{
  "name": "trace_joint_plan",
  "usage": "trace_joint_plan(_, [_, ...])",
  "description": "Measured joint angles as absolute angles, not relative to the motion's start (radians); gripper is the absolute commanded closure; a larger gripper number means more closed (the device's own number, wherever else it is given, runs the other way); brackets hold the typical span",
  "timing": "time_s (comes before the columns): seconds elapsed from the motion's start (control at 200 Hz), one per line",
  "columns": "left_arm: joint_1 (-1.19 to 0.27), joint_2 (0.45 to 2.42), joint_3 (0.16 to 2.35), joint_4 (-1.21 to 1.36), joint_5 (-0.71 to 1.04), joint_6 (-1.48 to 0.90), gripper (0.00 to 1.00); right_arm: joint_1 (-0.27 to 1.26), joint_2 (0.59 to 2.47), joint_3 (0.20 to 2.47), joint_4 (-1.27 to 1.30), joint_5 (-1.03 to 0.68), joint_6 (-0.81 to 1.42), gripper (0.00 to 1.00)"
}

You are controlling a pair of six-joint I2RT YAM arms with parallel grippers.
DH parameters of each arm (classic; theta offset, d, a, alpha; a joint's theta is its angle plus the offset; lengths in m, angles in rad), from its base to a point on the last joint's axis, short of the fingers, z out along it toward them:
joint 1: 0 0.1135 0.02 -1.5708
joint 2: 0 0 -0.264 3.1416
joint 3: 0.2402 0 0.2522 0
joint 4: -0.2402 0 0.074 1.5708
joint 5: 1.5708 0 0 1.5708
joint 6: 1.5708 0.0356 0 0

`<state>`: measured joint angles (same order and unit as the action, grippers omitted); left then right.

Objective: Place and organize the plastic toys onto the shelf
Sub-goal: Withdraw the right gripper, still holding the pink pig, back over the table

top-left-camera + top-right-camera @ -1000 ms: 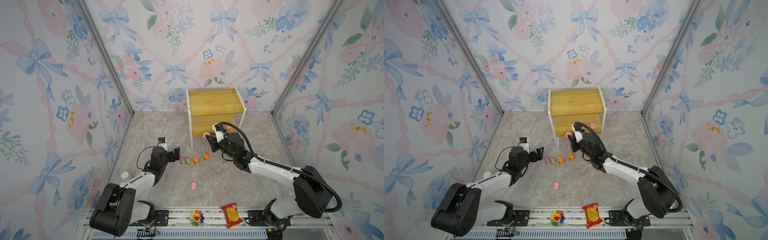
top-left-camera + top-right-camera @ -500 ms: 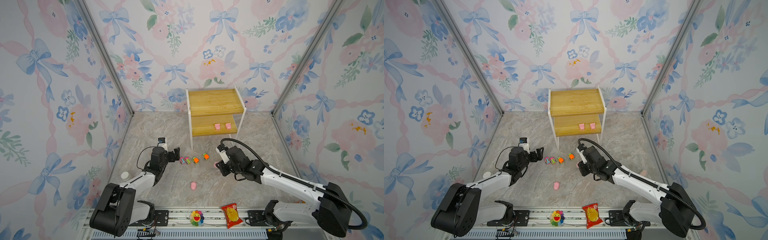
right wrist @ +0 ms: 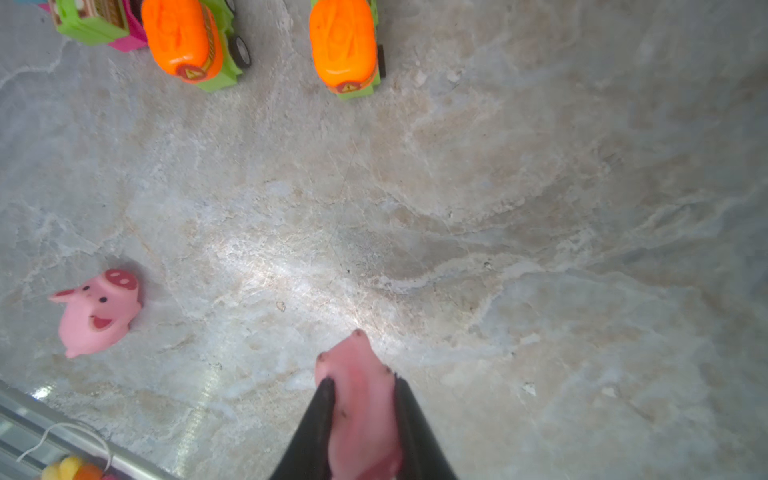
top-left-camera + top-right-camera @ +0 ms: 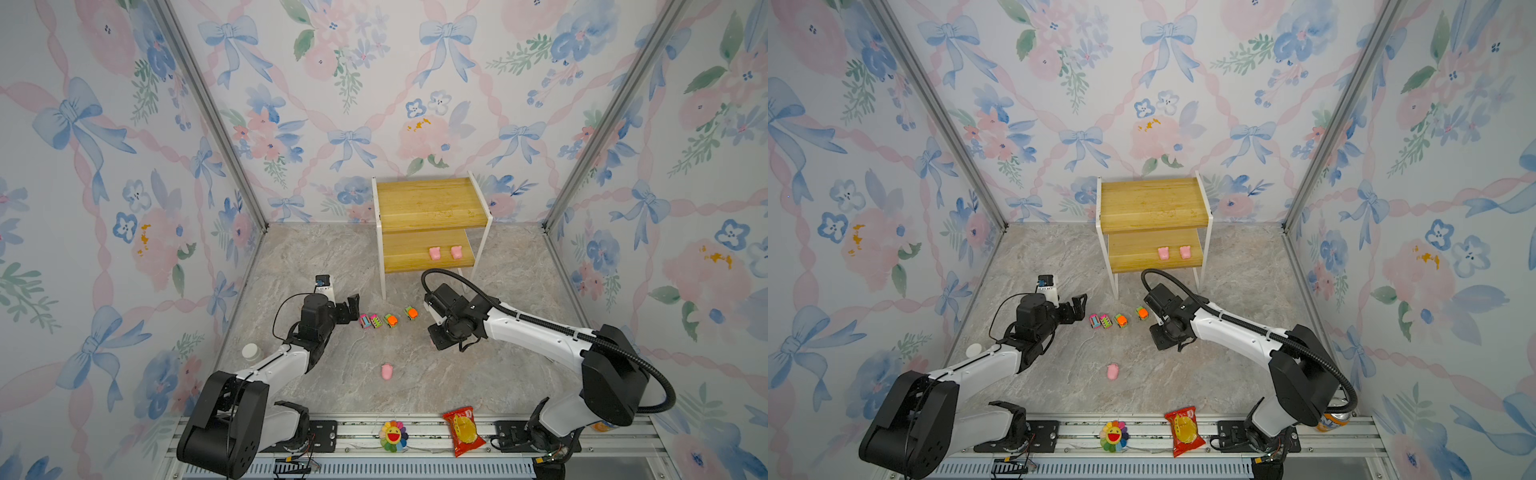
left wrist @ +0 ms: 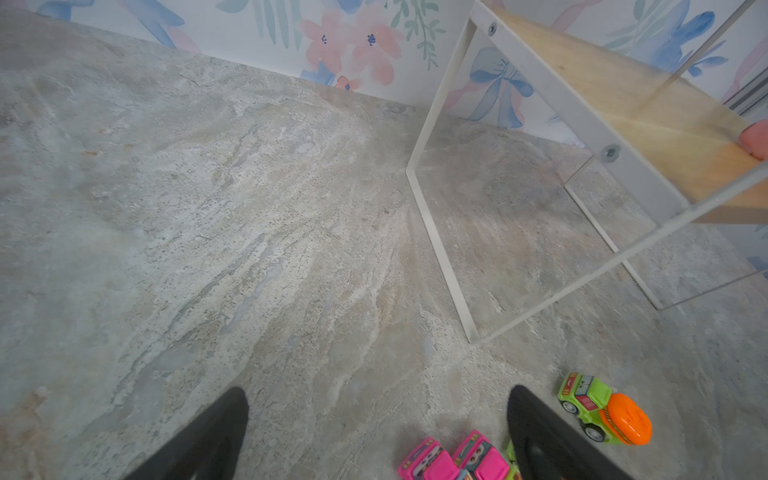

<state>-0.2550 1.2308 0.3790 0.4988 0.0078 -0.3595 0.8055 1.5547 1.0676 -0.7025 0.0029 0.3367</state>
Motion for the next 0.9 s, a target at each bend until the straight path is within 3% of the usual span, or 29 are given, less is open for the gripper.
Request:
trace_joint_plan(0.42, [-0.257,1.227,0.379,0.488,0.006,-0.36,0.02,0.768,1.633,1.07,-0.797,-0.155,0.256,0.73])
trace_joint_plan(0.9, [-0.262,1.227,0.379,0.469,0.004,-0.36,0.02,0.809,1.715,1.211,-0.976,-0.163,0.191,0.71])
